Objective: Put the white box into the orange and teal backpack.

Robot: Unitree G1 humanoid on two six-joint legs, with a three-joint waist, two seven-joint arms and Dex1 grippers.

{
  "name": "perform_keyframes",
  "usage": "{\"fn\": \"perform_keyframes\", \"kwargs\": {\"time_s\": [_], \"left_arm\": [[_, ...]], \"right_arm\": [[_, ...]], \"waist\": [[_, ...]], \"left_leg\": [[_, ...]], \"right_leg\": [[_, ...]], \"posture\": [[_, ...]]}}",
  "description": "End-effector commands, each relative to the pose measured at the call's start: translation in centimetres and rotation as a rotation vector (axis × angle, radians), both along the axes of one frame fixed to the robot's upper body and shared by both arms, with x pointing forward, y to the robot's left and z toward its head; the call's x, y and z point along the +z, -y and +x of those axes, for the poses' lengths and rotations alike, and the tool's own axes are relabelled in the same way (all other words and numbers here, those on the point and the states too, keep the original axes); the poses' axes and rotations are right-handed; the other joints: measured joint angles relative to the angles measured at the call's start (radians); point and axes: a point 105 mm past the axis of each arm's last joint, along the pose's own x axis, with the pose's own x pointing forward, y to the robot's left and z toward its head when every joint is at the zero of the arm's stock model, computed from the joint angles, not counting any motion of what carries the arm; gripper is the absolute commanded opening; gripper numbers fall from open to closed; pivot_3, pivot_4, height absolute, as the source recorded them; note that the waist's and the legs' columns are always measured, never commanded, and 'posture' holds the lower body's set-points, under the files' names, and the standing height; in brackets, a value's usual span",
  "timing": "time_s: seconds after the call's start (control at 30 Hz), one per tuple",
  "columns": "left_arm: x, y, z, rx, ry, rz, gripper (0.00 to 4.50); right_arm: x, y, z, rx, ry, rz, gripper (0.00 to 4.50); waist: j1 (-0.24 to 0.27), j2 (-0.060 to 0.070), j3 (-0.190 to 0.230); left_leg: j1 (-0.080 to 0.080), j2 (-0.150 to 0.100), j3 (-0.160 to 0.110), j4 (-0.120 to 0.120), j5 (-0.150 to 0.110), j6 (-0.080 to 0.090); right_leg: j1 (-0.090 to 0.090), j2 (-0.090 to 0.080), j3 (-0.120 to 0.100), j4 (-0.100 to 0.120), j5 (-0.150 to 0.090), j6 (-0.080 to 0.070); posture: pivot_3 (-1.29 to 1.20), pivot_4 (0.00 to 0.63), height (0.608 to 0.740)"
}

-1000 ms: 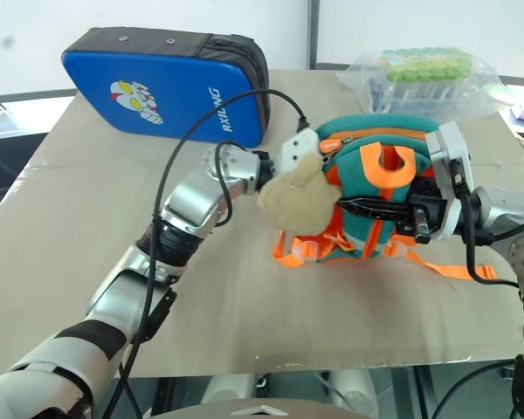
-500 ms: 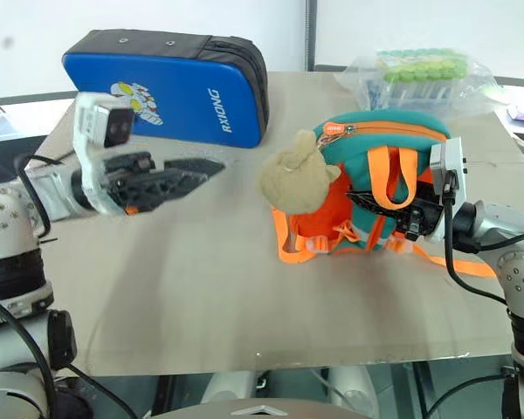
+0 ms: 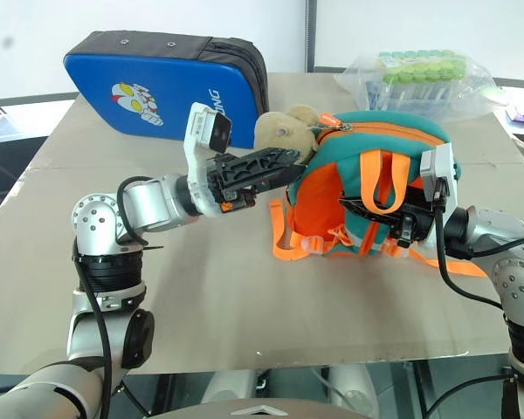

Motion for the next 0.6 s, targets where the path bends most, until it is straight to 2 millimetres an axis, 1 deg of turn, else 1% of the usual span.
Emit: {"fn": "perform_keyframes", "kwargs": {"time_s": [0.03, 0.1, 0.17, 0.27, 0.4, 0.43, 0.5, 0.6], "left_arm": [[0.1, -1.2, -0.6, 0.012, -0.021, -0.017, 4.43], [-0.1, -1.8, -0.4, 0.037, -0.044, -0.036, 4.43], [-0.1, -2.1, -0.4, 0.045, -0.049, -0.052, 4.43], [-0.4, -2.4, 0.0, 0.077, -0.068, -0.060, 4.43], [0.1, -1.1, 1.5, 0.115, -0.117, -0.093, 4.43], [0.3, -0.9, 2.1, 0.134, -0.139, -0.123, 4.43], [0.7, -0.8, 2.6, 0.144, -0.159, -0.161, 4.43], [0.5, -0.2, 3.5, 0.182, -0.218, -0.171, 4.43]], "right_arm": [[1.0, 0.4, -0.5, -0.012, 0.045, -0.006, 0.00], [0.9, 0.6, -0.5, -0.017, 0.040, -0.009, 0.00], [0.8, 0.8, -0.5, -0.020, 0.034, -0.012, 0.00], [0.7, 1.1, -0.5, -0.024, 0.028, -0.018, 0.00], [0.4, 0.8, -1.0, -0.001, 0.012, -0.022, 0.00], [0.4, 0.7, -1.2, 0.004, 0.011, -0.023, 0.00], [0.3, 0.7, -1.3, 0.001, 0.009, -0.026, 0.00], [0.2, 0.8, -1.4, -0.010, 0.007, -0.028, 0.00]], "waist": [[0.000, 0.000, 0.000], [0.001, 0.000, 0.000], [0.010, 0.000, 0.000], [0.012, 0.000, 0.000], [0.013, 0.000, 0.000], [0.013, 0.000, 0.000], [0.012, 0.000, 0.000], [0.010, 0.000, 0.000]], "left_leg": [[0.000, 0.000, 0.000, 0.000, 0.000, 0.000], [0.000, 0.000, 0.002, 0.000, 0.000, 0.000], [0.000, 0.000, 0.002, 0.000, 0.000, 0.000], [0.000, -0.001, 0.002, 0.000, 0.000, 0.000], [0.000, -0.002, 0.001, 0.000, 0.000, 0.000], [0.000, -0.002, 0.001, 0.000, 0.000, 0.000], [0.000, -0.002, 0.001, 0.000, 0.000, 0.000], [0.000, -0.002, 0.001, 0.000, 0.000, 0.000]], "right_leg": [[0.000, 0.000, 0.000, 0.000, 0.000, 0.000], [0.000, 0.000, 0.000, 0.000, 0.000, 0.000], [0.000, 0.000, 0.000, 0.000, 0.000, 0.000], [0.001, 0.000, 0.000, -0.001, 0.000, 0.000], [0.002, -0.001, 0.000, -0.001, 0.000, 0.000], [0.002, -0.001, 0.000, -0.001, 0.000, 0.000], [0.002, -0.001, 0.000, -0.001, 0.000, 0.000], [0.002, -0.001, 0.000, -0.001, 0.000, 0.000]], "posture": [[0.00, 0.150, 0.740], [0.00, 0.150, 0.740], [0.00, 0.150, 0.740], [0.00, 0.150, 0.740], [0.00, 0.150, 0.740], [0.00, 0.150, 0.740], [0.00, 0.150, 0.740], [0.00, 0.150, 0.740]]}}
